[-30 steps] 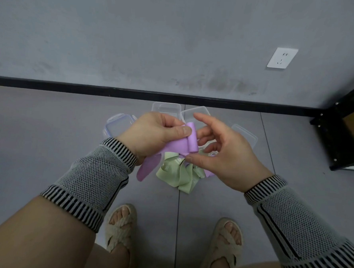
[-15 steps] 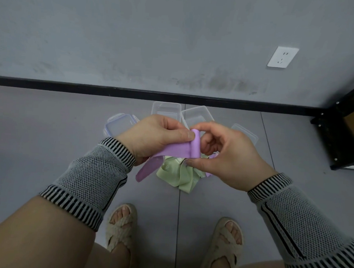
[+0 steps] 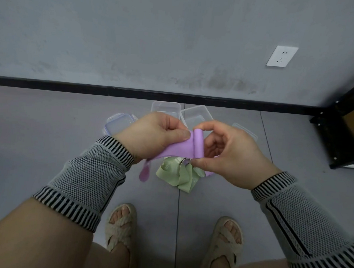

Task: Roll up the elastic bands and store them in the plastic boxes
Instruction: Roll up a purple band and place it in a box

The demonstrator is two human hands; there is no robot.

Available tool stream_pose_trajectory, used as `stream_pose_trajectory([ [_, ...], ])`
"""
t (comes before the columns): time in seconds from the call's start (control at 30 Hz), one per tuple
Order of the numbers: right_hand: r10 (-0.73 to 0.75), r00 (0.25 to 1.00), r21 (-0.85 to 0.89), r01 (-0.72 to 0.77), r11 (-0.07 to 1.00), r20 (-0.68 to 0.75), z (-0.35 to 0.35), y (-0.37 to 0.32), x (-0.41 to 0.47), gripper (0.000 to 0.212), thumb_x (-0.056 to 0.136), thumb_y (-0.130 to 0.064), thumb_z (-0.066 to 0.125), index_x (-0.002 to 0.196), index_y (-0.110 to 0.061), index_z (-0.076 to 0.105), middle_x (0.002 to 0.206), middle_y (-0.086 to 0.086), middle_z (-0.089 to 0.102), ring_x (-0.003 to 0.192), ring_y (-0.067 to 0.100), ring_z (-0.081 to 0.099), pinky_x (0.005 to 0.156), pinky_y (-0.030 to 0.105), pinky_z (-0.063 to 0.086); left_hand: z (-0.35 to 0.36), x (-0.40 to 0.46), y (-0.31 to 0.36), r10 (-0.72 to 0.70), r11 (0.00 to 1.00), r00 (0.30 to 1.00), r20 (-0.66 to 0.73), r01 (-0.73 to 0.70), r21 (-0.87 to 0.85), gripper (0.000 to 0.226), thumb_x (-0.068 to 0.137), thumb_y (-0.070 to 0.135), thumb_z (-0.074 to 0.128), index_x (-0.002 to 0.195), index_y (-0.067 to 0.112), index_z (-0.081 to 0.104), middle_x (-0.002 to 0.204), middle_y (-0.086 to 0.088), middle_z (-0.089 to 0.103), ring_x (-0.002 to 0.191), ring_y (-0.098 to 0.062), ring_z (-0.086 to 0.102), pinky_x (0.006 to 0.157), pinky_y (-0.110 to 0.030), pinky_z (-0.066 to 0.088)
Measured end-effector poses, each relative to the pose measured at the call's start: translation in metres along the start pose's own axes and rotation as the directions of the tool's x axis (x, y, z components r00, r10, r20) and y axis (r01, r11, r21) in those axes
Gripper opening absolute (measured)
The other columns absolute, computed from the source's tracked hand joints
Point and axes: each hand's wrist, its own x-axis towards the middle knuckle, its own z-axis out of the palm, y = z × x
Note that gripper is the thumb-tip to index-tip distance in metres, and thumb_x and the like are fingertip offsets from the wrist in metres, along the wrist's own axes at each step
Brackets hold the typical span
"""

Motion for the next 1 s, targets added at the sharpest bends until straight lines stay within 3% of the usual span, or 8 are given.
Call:
stream_pose_trajectory([
  [0.23, -0.081, 0.996, -0.291, 0.067, 0.954, -0.037, 0.01, -0.001, 0.0, 0.034, 0.071, -0.017, 0.077, 0.098, -0.025, 0.058, 0.062, -0.011, 0.058, 0.062, 0.002, 0.058, 0.059, 0.016, 0.048, 0.014, -0.004, 0.004, -0.035, 0.998, 0.996, -0.081, 0.039, 0.043, 0.022, 0.075, 0.032, 0.076, 0.074, 0.012, 0.067, 0.056, 0.008, 0.06, 0.046, 0.002, 0.05, 0.044, -0.011, 0.042],
  [0.33, -0.074, 0.997, -0.319, 0.068, 0.945, -0.008, 0.012, 0.001, 0.0, 0.039, 0.073, -0.015, 0.075, 0.106, -0.025, 0.057, 0.065, -0.01, 0.059, 0.064, 0.004, 0.059, 0.063, 0.023, 0.051, 0.016, -0.002, 0.002, -0.062, 0.993, 0.993, -0.096, 0.072, 0.097, 0.023, 0.073, 0.038, 0.076, 0.071, 0.017, 0.065, 0.065, 0.0, 0.063, 0.054, -0.012, 0.057, 0.054, -0.032, 0.054],
  [0.4, -0.024, 0.999, -0.218, 0.028, 0.976, 0.022, 0.011, 0.002, 0.001, 0.047, 0.074, -0.012, 0.075, 0.114, -0.026, 0.056, 0.069, -0.008, 0.063, 0.065, 0.004, 0.061, 0.066, 0.022, 0.052, 0.013, -0.001, 0.0, -0.083, 0.994, 0.992, -0.095, 0.09, 0.064, 0.022, 0.074, 0.037, 0.076, 0.072, 0.017, 0.067, 0.072, -0.01, 0.066, 0.058, -0.019, 0.058, 0.059, -0.051, 0.056],
  [0.43, 0.014, 0.999, -0.12, -0.008, 0.993, 0.049, 0.009, 0.001, 0.001, 0.051, 0.074, -0.009, 0.075, 0.118, -0.027, 0.055, 0.072, -0.007, 0.065, 0.065, 0.004, 0.063, 0.068, 0.021, 0.052, 0.011, -0.001, 0.0, -0.085, 0.995, 0.992, -0.091, 0.089, 0.044, 0.022, 0.075, 0.036, 0.076, 0.073, 0.016, 0.068, 0.072, -0.011, 0.066, 0.06, -0.02, 0.058, 0.061, -0.052, 0.055],
  [0.53, 0.101, 0.988, 0.145, -0.117, 0.982, 0.115, 0.004, 0.001, 0.0, 0.056, 0.079, -0.004, 0.071, 0.128, -0.024, 0.052, 0.082, 0.004, 0.071, 0.078, 0.019, 0.069, 0.079, 0.029, 0.056, 0.01, 0.0, -0.002, -0.066, 0.997, 0.994, -0.082, 0.068, 0.031, 0.018, 0.078, 0.032, 0.074, 0.078, 0.014, 0.069, 0.065, 0.0, 0.064, 0.057, -0.009, 0.056, 0.054, -0.022, 0.049],
  [0.6, 0.115, 0.988, 0.211, -0.134, 0.968, 0.103, 0.004, 0.001, 0.0, 0.052, 0.083, -0.002, 0.067, 0.128, -0.022, 0.053, 0.086, 0.01, 0.072, 0.083, 0.024, 0.07, 0.087, 0.035, 0.055, 0.011, 0.0, -0.001, -0.051, 0.998, 0.995, -0.088, 0.054, 0.033, 0.017, 0.078, 0.03, 0.074, 0.08, 0.013, 0.07, 0.063, 0.005, 0.064, 0.052, -0.001, 0.055, 0.048, -0.012, 0.042],
  [0.87, 0.138, 0.988, 0.29, -0.154, 0.945, 0.073, 0.001, 0.002, 0.001, 0.048, 0.083, 0.008, 0.062, 0.119, -0.023, 0.058, 0.083, 0.021, 0.07, 0.075, 0.028, 0.067, 0.083, 0.05, 0.055, 0.013, 0.002, -0.002, -0.063, 0.996, 0.998, -0.02, 0.062, -0.064, 0.015, 0.083, 0.022, 0.07, 0.091, 0.01, 0.068, 0.083, -0.01, 0.073, 0.063, -0.01, 0.064, 0.053, -0.02, 0.052],
  [1.0, 0.15, 0.985, 0.322, -0.171, 0.931, 0.087, -0.003, 0.0, -0.001, 0.049, 0.085, 0.01, 0.058, 0.125, -0.017, 0.055, 0.082, 0.028, 0.066, 0.074, 0.026, 0.064, 0.084, 0.05, 0.053, 0.011, 0.002, -0.003, -0.023, 0.999, 0.999, -0.044, 0.025, 0.047, 0.011, 0.087, 0.022, 0.064, 0.088, 0.011, 0.068, 0.073, -0.002, 0.069, 0.052, 0.003, 0.056, 0.048, -0.011, 0.045],
])
